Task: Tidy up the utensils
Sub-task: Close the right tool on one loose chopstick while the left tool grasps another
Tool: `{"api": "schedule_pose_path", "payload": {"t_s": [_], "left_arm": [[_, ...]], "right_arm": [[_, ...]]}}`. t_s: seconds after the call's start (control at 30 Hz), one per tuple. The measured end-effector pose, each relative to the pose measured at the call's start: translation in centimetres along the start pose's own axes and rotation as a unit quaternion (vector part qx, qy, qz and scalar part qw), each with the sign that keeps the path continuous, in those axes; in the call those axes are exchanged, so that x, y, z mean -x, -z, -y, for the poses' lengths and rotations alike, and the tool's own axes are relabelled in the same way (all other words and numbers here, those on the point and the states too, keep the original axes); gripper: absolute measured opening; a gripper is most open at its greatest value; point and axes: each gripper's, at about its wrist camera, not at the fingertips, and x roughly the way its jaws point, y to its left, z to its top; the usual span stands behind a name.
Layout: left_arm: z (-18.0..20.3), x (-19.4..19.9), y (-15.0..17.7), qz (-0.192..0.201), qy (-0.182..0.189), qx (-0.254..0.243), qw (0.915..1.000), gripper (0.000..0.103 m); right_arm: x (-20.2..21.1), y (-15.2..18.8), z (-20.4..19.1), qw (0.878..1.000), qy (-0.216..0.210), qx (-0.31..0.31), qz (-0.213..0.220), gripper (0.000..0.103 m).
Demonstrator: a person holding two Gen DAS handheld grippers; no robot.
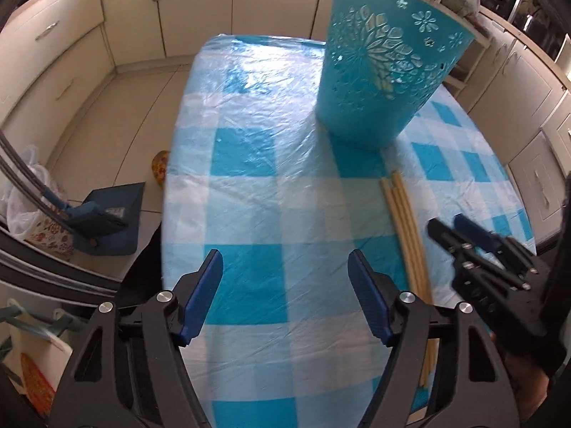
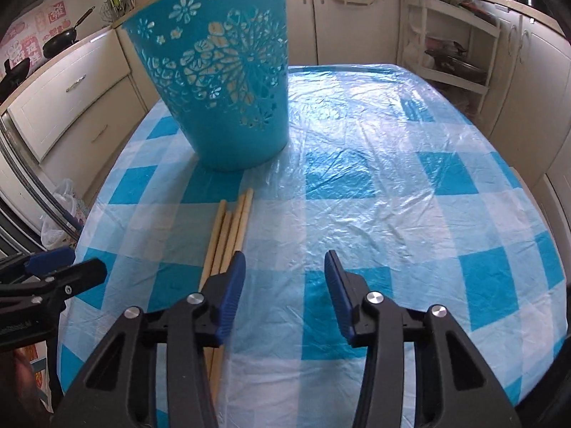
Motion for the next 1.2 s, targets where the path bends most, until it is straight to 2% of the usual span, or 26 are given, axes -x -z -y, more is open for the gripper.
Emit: {"api": "schedule_pose_path", "payload": {"t_s": [0.17,0.3,0.43,0.53,0.57,0.6,0.77,0.8,0.87,0.9,1.0,1.03,1.07,1.13,1.2], "left_arm": [[1.7,-1.0,-0.5,-0.008,0.016,-0.005,0.9998,0.069],[2.2,-1.0,-0.5,-0.001,0.015,0.005,0.9999,0.077],[2.0,-0.8,-0.8,0.001,0.014,0.016,0.9998,0.078],[1.9,-0.9,-0.9,-0.001,0.012,0.018,0.9998,0.078],[2.0,-1.0,-1.0,-0.003,0.011,0.016,0.9998,0.078],[2.2,-1.1,-1.1,-0.004,0.011,0.014,0.9998,0.078],[4.3,-2.5,-1.9,-0.009,0.011,-0.007,0.9999,0.078],[4.7,-3.0,-2.0,-0.009,0.008,-0.012,0.9999,0.074],[5.4,-4.0,-2.3,-0.014,-0.005,-0.016,0.9998,0.058],[5.5,-4.3,-2.5,-0.011,-0.013,-0.017,0.9997,0.057],[6.0,-4.5,-3.0,-0.002,-0.017,-0.02,0.9996,0.044],[6.2,-4.5,-3.2,-0.002,-0.015,-0.023,0.9996,0.033],[6.5,-4.6,-3.2,-0.005,-0.02,-0.028,0.9994,0.018],[6.9,-4.8,-3.2,-0.005,-0.03,-0.043,0.9986,0.016],[6.9,-4.8,-3.2,-0.009,-0.017,-0.046,0.9988,0.005]], "right_arm": [[-0.6,-0.4,-0.7,1.0,-0.008,0.018,0.001,0.041],[-0.8,-0.6,-0.6,1.0,-0.022,0.014,-0.001,0.041],[-0.8,-0.8,-0.7,0.999,-0.038,0.014,-0.002,0.04],[-0.9,-0.6,-1.2,0.999,-0.027,0.045,-0.001,0.031],[-1.0,-0.6,-1.3,0.998,-0.024,0.056,-0.004,0.025],[-1.0,-0.6,-1.3,0.997,-0.016,0.069,-0.006,0.014],[-0.5,-0.6,1.3,0.997,-0.008,0.08,-0.02,0.006],[-0.4,-0.6,1.9,0.997,-0.01,0.073,-0.022,0.006],[-0.1,-0.6,3.2,0.998,-0.017,0.053,-0.024,0.006],[0.0,-0.5,3.6,0.998,-0.022,0.044,-0.024,0.006],[0.1,-0.4,4.4,0.999,-0.043,0.016,-0.021,0.006],[0.0,-0.3,4.6,0.998,-0.052,0.008,-0.02,0.006],[0.0,-0.3,4.6,0.998,-0.06,0.002,-0.02,0.006],[0.1,-0.4,4.9,0.997,-0.076,-0.009,-0.019,0.006],[0.2,-0.4,4.9,0.996,-0.089,-0.02,-0.015,0.006]]}}
